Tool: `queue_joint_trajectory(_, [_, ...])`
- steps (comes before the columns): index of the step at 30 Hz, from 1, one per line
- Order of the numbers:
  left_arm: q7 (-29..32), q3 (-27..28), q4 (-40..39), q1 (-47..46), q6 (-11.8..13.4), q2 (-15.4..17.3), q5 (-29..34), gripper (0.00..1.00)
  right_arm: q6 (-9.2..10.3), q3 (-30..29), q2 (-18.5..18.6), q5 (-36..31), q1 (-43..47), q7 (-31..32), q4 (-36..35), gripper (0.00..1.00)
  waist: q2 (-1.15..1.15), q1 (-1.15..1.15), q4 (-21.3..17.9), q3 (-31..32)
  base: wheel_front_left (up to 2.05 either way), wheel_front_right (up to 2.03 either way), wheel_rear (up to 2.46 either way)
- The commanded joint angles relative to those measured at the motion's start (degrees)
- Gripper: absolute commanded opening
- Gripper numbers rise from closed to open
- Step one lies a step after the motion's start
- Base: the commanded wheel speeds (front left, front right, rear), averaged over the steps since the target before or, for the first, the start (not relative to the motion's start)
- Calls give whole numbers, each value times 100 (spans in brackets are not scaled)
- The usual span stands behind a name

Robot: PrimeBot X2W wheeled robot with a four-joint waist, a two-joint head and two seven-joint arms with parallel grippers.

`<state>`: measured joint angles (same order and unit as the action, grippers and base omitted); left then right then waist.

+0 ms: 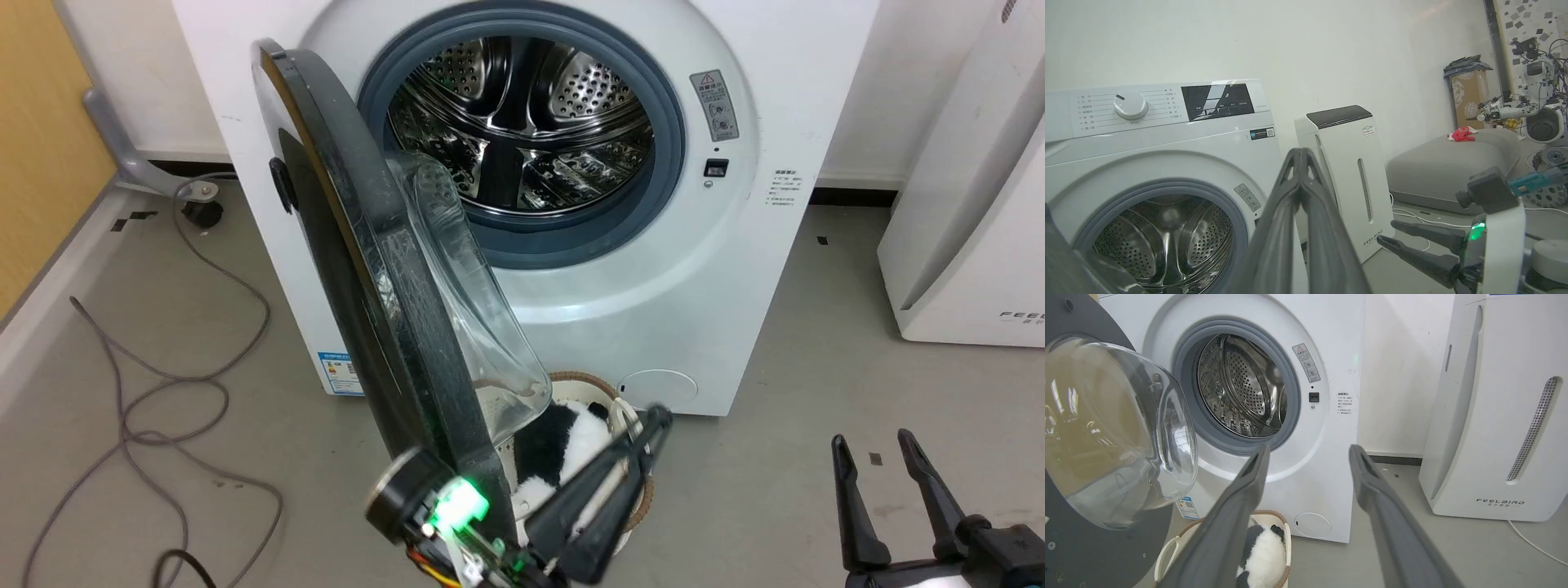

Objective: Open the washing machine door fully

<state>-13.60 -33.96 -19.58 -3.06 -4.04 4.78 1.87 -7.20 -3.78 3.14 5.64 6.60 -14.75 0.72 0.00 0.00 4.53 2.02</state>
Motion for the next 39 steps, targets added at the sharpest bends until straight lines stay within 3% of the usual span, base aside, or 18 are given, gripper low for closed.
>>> queue_joint_trajectory(1, [6,-9,19,67,-6,31,4,0,-29,-6,-26,35,61,-25,-38,100,0,0,1,-2,0,0,0])
queue_joint_trajectory(13, [16,-252,846,498,62,145,-72,0,-29,-38,-26,-19,37,-25,-68,100,0,0,115,-61,0,0,0])
queue_joint_trajectory(25, [-91,151,1778,479,422,128,-310,0,-29,-76,-26,-41,8,-25,-41,100,0,0,273,-123,0,0,0])
queue_joint_trajectory(39, [-122,377,1912,555,608,290,-448,0,-29,-54,-26,4,-7,-25,-5,100,0,0,901,-164,0,0,0])
